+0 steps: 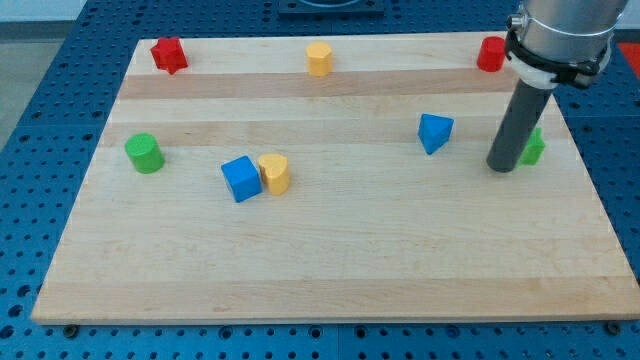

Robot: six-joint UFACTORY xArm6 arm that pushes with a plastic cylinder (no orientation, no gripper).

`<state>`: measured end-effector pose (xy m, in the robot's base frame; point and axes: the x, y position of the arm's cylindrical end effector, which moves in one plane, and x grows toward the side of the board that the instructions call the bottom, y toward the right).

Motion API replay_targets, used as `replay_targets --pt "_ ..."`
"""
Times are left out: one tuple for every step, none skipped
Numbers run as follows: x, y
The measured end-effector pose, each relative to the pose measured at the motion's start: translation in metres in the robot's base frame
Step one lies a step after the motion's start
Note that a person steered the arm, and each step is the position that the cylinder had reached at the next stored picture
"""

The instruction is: Push blue triangle upwards a bit

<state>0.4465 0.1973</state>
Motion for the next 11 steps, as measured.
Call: replay_targets --pt "0.0 -0.001" --pt "0.0 -0.012" --pt "0.0 -0.037" --pt "0.0 -0.06" --pt "0.0 -0.062" --pt "0.0 -0.058" --pt "-0.009 -0.046" --pt "-0.025 -0.044" --pt "-0.043 -0.044" --pt "-0.059 -0.044" --pt "-0.069 -0.044"
